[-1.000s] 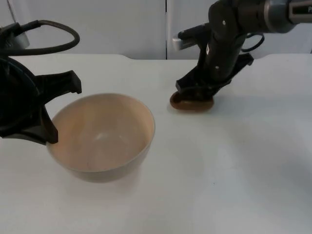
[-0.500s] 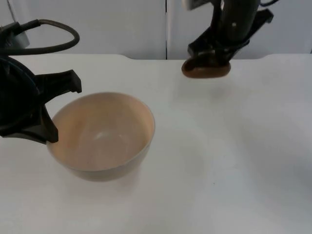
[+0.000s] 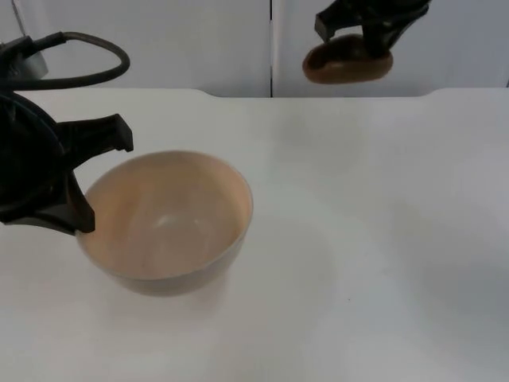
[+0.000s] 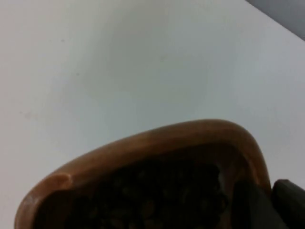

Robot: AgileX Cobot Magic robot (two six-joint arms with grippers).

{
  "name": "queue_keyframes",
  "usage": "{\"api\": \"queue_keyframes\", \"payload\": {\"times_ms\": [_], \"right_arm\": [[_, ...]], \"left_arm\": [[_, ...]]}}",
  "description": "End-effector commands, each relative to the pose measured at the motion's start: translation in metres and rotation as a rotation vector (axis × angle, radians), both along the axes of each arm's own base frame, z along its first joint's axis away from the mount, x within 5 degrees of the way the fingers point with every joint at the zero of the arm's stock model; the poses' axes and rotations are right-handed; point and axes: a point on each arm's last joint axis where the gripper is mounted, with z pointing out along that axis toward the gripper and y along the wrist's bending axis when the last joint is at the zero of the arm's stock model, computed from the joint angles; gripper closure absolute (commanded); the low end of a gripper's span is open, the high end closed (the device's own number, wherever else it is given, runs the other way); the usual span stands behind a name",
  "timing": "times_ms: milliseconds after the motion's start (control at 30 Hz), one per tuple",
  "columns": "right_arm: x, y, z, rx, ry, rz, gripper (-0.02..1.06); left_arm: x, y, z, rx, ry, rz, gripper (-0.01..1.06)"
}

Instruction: Pick up the bowl with the left hand and pour the coffee beans from the cup into the bowl with the right hand.

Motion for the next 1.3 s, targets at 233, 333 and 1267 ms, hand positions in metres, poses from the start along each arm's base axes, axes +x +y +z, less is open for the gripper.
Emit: {"api": "queue_keyframes", "payload": {"times_ms": [233, 333, 1267], "right_arm": [[-0.04, 0.03, 0.027, -0.024, -0.022, 0.105, 1.04], [-0.053, 0.04, 0.033, -0.026, -0.019, 0.132, 1.04], [-0.125, 0.107, 0.051, -0.109, -0.103, 0.33, 1.04]], "left_arm": [[0.0, 0.0, 0.002, -0.014, -0.011, 0.017, 1.05], [0.0, 0.0, 0.002, -0.016, -0.01, 0.018, 1.05], [0.0, 0.0, 0.002, -0.024, -0.008, 0.024, 1.05]]}}
